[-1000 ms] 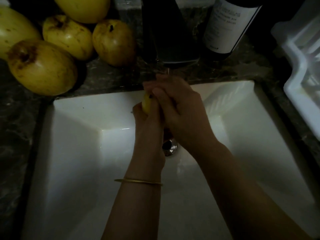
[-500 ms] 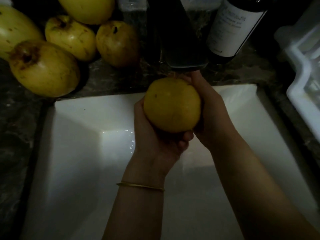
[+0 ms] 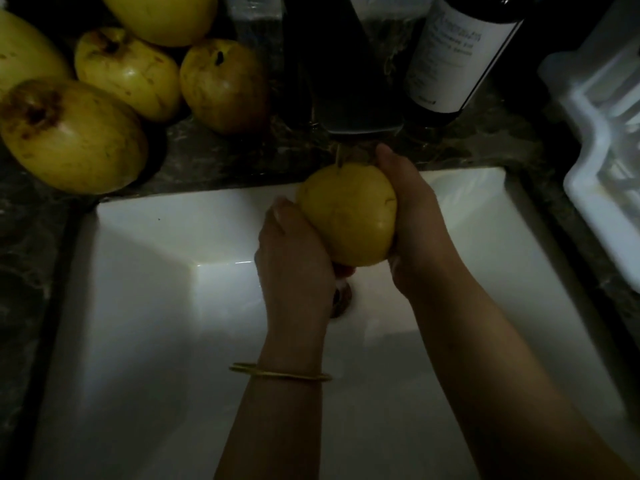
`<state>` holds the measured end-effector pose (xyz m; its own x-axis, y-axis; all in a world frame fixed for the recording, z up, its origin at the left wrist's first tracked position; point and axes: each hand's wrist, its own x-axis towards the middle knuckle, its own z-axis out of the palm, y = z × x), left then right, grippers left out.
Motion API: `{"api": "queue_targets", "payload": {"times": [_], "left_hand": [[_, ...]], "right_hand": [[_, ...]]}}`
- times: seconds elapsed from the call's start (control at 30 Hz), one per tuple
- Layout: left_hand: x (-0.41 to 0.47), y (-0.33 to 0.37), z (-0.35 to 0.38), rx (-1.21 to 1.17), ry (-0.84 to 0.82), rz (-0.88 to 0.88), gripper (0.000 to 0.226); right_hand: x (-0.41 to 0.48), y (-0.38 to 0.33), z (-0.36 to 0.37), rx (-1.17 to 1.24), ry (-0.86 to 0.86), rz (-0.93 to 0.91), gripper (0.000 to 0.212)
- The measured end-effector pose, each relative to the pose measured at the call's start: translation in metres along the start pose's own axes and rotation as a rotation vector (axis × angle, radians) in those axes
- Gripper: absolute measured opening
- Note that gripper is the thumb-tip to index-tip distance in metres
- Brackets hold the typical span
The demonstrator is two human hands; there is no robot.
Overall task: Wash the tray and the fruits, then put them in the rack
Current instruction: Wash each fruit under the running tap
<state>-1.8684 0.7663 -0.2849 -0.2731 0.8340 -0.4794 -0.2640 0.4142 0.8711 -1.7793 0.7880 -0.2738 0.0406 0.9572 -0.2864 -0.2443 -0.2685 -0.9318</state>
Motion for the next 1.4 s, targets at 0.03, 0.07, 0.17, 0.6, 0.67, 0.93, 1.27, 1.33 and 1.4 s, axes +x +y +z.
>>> {"api": "queue_targets", "payload": {"times": [0.03,0.07,0.17,0.6,0.67,0.93,1.27,1.33,1.4], "left_hand": [[-0.001,-0.001,0.001,0.050,0.005,0.090,0.034],[-0.003,-0.002,0.003,0.077,-0.004,0.144,0.031],[-0.005,-0.003,0.004,0.114,-0.049,0.209,0.024],[0.012,0.001,-0.008,-0.109,-0.199,-0.138,0.064],[0.008,0.002,-0.010,-0.243,-0.211,-0.227,0.057],[-0.002,0.001,-0.013,-0.391,-0.199,-0.323,0.056],[-0.003,-0.011,-0.014,-0.421,-0.198,-0.230,0.063],[-0.008,-0.006,-0.012,-0.441,-0.235,-0.272,0.041],[-0.007,-0.005,-0.012,-0.421,-0.207,-0.285,0.041]], "right_hand": [[0.001,0.002,0.001,-0.017,0.022,-0.005,0.023],[0.001,0.003,0.002,-0.031,0.032,-0.011,0.024],[0.002,0.006,0.003,-0.086,0.032,-0.027,0.023],[-0.002,0.006,0.007,-0.199,-0.179,-0.083,0.005],[-0.003,0.006,0.008,-0.269,-0.223,-0.113,0.012],[-0.009,0.010,0.016,-0.417,-0.115,-0.219,0.018],[-0.002,0.017,0.017,-0.323,-0.063,-0.119,0.017],[0.000,0.020,0.017,-0.336,-0.032,-0.111,0.022],[0.001,0.022,0.018,-0.353,-0.021,-0.105,0.020]]}}
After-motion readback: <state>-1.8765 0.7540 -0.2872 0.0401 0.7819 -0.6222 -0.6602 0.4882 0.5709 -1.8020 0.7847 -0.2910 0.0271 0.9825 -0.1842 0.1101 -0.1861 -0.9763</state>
